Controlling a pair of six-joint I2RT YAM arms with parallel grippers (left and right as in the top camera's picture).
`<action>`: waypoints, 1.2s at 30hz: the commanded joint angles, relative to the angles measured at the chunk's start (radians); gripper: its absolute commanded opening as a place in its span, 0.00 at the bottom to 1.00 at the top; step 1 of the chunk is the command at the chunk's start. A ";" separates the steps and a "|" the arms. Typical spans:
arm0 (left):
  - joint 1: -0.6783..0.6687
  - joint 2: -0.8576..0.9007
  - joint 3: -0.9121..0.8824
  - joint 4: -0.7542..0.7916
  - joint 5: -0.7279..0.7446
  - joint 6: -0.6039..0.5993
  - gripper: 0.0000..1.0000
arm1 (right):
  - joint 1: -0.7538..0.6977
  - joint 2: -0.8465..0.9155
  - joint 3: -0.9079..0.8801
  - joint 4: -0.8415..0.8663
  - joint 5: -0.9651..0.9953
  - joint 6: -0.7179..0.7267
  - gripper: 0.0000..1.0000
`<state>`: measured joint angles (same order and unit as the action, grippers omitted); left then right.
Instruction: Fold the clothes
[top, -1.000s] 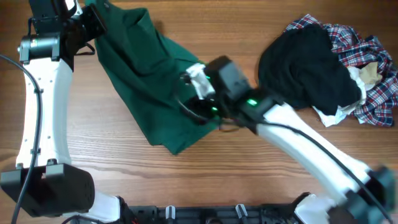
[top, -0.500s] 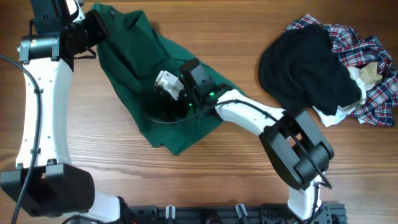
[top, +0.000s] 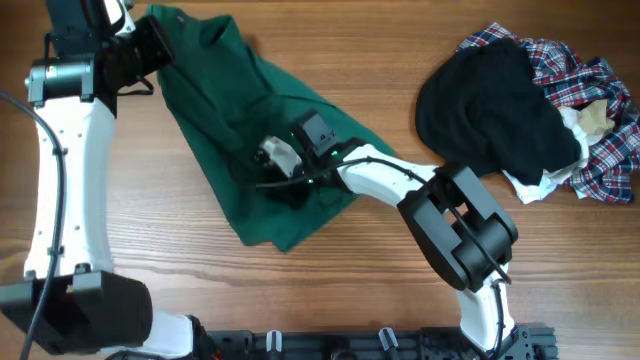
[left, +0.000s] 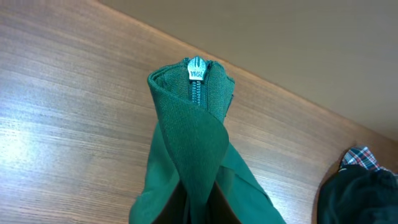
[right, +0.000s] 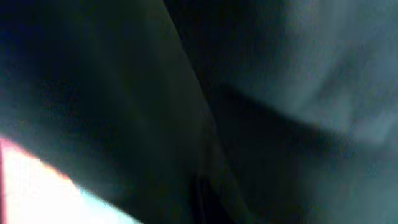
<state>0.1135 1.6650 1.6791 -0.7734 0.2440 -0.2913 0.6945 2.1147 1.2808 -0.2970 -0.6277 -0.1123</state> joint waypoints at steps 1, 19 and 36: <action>0.008 -0.053 0.003 0.008 0.018 -0.010 0.04 | -0.033 -0.142 0.002 -0.171 0.032 0.035 0.04; 0.006 -0.409 0.003 -0.023 0.021 -0.045 0.04 | -0.099 -0.733 0.240 -0.521 0.356 -0.216 0.04; 0.006 -0.420 0.002 -0.010 0.027 -0.187 0.04 | 0.034 -0.254 0.099 -0.241 -0.065 0.563 1.00</action>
<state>0.1135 1.2564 1.6783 -0.7864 0.2604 -0.4740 0.6765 1.8095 1.3857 -0.5533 -0.6586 0.3836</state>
